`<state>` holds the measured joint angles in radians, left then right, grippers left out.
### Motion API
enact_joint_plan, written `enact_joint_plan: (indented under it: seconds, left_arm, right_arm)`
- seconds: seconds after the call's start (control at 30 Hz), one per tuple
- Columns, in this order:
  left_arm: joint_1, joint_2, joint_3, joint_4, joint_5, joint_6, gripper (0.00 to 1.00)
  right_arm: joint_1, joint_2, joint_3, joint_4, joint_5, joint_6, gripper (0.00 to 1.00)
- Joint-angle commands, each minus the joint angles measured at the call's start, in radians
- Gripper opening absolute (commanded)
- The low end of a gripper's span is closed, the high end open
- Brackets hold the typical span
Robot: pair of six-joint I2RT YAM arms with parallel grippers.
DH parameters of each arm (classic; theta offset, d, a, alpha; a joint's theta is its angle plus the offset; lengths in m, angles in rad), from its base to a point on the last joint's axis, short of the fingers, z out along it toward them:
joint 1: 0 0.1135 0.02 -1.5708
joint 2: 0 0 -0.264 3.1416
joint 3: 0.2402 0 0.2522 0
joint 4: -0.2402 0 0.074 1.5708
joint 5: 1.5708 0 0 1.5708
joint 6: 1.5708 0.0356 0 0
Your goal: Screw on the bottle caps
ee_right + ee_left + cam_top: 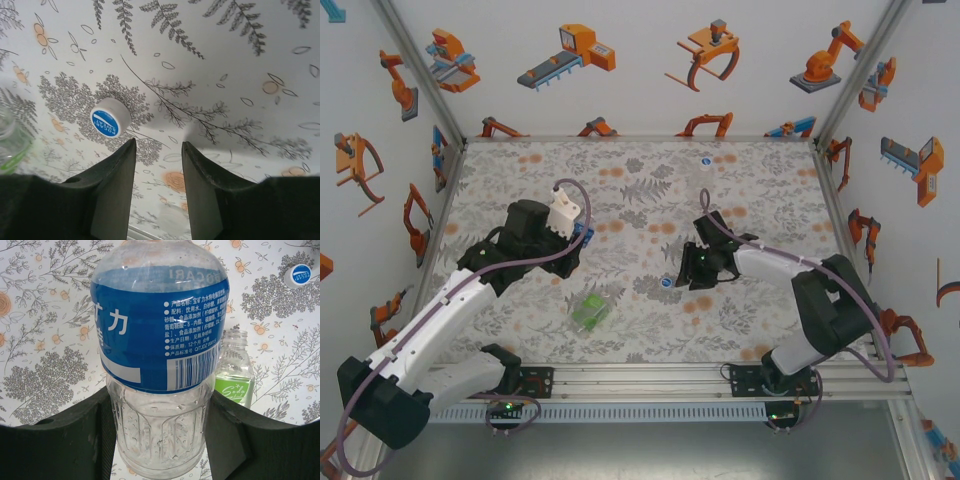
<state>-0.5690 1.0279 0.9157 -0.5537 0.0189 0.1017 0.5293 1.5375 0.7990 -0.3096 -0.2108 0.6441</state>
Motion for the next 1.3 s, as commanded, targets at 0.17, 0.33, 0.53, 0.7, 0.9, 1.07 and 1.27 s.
enact_joint_plan:
  seconds: [0.17,0.33,0.53,0.7,0.9,1.07,1.27]
  left_arm:
    - [-0.002,-0.003,0.012,0.007,0.01,-0.011,0.0]
    - [-0.002,0.001,0.013,0.007,0.009,-0.01,0.0]
    - [-0.002,-0.007,0.012,0.007,0.007,-0.01,0.01]
    - [-0.001,-0.005,0.014,0.006,0.006,-0.01,0.01]
    - [-0.002,-0.002,0.013,0.006,0.007,-0.011,0.01]
    - [-0.002,0.001,0.014,0.007,0.007,-0.009,0.01]
    - [-0.002,0.003,0.015,0.007,0.007,-0.008,0.01]
  right_arm:
    - [0.152,-0.052,0.09,-0.037,0.258,-0.186,0.4]
    - [0.202,0.001,0.134,-0.01,0.272,-0.223,0.41]
    - [0.24,0.079,0.184,0.004,0.272,-0.25,0.43]
    - [0.252,0.136,0.215,-0.008,0.281,-0.239,0.45]
    - [0.253,0.173,0.217,-0.002,0.272,-0.216,0.45]
    - [0.262,0.185,0.22,-0.015,0.264,-0.204,0.44]
    - [0.273,0.193,0.238,-0.055,0.267,-0.187,0.41]
